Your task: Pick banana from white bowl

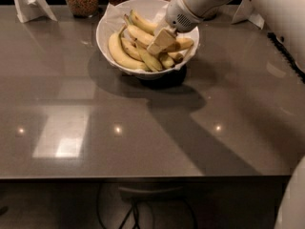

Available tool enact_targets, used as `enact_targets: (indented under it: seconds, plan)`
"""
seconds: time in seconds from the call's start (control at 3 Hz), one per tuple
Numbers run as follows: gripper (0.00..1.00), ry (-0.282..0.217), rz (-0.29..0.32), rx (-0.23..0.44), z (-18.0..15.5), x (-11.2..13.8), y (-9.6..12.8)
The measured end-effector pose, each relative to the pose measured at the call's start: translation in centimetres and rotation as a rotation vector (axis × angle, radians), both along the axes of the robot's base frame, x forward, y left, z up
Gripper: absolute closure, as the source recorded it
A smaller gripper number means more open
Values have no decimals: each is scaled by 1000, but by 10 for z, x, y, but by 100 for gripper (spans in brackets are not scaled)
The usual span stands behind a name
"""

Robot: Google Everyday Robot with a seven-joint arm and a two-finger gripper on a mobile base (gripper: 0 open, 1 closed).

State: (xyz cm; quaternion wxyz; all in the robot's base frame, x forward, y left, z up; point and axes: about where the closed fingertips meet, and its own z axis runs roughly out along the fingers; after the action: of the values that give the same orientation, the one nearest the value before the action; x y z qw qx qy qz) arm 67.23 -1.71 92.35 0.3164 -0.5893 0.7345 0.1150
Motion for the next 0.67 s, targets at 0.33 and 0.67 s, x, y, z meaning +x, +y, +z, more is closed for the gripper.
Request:
enact_targets:
  seconds: [0.33, 0.67]
  plan:
    - [64, 7, 1, -4, -4, 2, 1]
    - [86, 7, 1, -6, -3, 2, 1]
